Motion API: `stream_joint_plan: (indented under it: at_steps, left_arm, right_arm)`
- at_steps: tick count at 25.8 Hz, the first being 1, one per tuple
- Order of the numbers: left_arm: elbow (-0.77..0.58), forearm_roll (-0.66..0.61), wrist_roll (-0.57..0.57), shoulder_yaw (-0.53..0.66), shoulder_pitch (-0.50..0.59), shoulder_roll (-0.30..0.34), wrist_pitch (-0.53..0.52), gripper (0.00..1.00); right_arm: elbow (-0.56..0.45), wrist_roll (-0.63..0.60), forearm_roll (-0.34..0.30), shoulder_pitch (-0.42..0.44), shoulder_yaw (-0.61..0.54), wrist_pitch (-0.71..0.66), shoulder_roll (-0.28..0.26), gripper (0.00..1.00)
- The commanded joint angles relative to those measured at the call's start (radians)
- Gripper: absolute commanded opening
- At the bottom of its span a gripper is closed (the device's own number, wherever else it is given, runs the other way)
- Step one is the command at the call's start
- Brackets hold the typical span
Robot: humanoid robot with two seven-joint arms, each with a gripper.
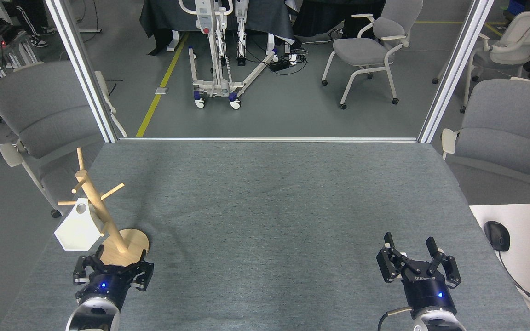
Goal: Hang cup on storage rack
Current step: 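Open the left gripper and withdraw it from the hanging cup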
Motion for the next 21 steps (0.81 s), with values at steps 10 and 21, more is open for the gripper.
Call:
stream_joint_plan:
  at_steps: [10, 21]
  left_arm:
    - [-0.014, 0.13, 0.115, -0.303, -0.091, -0.12, 0.15, 0.99]
    - [-0.108, 0.267, 0.169, -0.39, -0.039, -0.117, 0.236, 0.99]
  right_arm:
    - [0.0, 0.001, -0.001, -0.003, -0.003, 0.001, -0.006, 0.99]
    - [0.037, 0.001, -0.008, -0.069, -0.003, 0.0, 0.025, 0.99]
